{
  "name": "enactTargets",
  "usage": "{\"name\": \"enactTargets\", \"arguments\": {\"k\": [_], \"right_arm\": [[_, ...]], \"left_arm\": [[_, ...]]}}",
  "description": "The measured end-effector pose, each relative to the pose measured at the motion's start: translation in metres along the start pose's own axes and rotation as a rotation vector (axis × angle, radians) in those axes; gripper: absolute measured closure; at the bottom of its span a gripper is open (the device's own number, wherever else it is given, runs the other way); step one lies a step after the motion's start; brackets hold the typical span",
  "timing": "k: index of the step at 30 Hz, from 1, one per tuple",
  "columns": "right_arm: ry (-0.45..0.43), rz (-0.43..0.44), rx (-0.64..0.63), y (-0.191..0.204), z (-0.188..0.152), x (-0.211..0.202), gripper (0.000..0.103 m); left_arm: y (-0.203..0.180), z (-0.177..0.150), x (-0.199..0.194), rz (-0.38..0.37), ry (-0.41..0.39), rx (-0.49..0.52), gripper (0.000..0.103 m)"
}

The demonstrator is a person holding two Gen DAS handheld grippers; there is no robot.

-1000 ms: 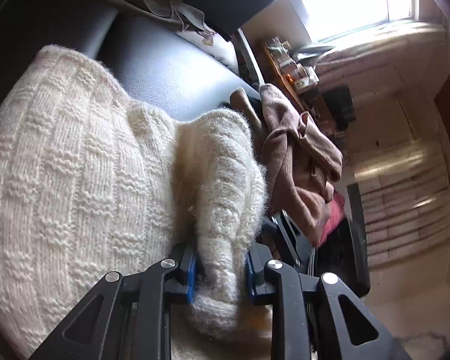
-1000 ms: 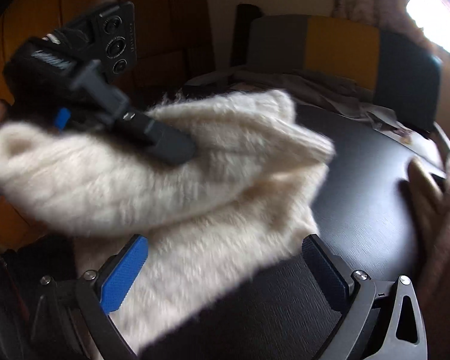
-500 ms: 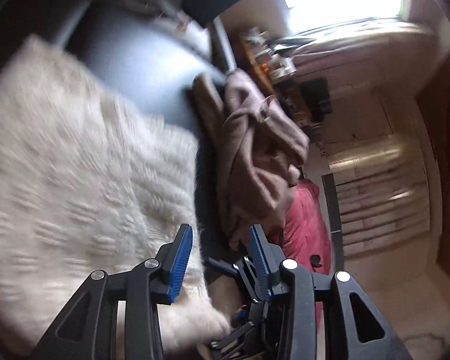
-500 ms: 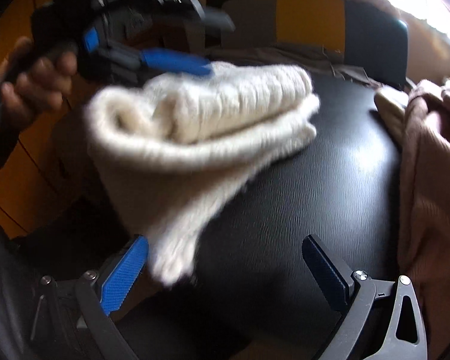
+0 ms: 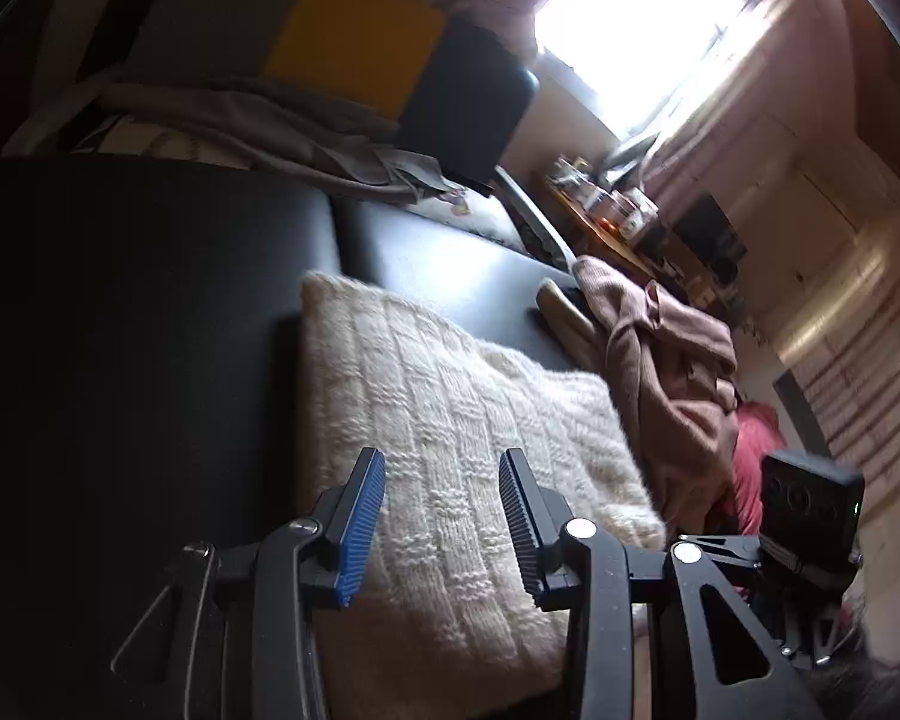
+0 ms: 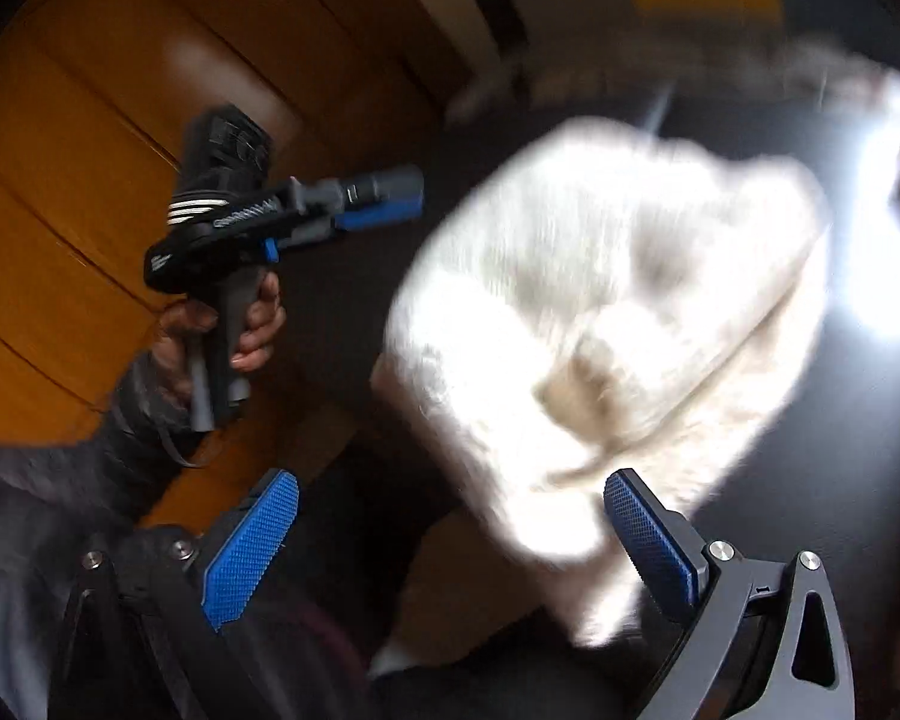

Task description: Fold clothes

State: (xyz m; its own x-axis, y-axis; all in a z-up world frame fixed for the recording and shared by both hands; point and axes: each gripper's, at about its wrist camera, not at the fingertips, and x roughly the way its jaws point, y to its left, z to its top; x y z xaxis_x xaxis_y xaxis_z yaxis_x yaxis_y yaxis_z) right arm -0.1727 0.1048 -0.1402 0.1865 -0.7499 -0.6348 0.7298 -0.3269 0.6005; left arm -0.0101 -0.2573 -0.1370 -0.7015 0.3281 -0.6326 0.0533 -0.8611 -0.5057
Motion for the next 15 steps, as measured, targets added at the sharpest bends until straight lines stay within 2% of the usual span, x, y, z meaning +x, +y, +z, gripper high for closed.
{"name": "enactTargets", "arguments": {"k": [3, 5, 6, 7, 9, 11, 15], "right_arm": [[0.008, 0.186, 0.025, -0.003, -0.001, 0.018, 0.000], [0.039, 0.200, 0.008, -0.002, -0.015, 0.031, 0.000], [0.065, 0.141, 0.032, -0.011, -0.027, 0.039, 0.000], [0.062, 0.132, 0.069, -0.020, -0.036, 0.041, 0.000], [-0.026, 0.147, 0.118, -0.028, -0.049, 0.025, 0.001], [-0.098, 0.106, 0.128, -0.022, -0.052, 0.000, 0.000], [-0.262, -0.050, 0.126, -0.016, -0.042, -0.048, 0.000]], "left_arm": [[-0.003, -0.014, 0.023, 0.005, 0.029, 0.023, 0.064], [-0.007, -0.023, 0.031, 0.002, 0.016, 0.049, 0.063], [-0.009, -0.026, 0.032, 0.002, 0.010, 0.061, 0.063], [-0.010, -0.027, 0.032, 0.003, 0.009, 0.070, 0.063], [-0.012, -0.028, 0.033, 0.007, 0.009, 0.089, 0.063], [-0.014, -0.030, 0.034, 0.009, 0.007, 0.100, 0.063], [-0.013, -0.030, 0.037, -0.013, -0.004, 0.072, 0.063]]}}
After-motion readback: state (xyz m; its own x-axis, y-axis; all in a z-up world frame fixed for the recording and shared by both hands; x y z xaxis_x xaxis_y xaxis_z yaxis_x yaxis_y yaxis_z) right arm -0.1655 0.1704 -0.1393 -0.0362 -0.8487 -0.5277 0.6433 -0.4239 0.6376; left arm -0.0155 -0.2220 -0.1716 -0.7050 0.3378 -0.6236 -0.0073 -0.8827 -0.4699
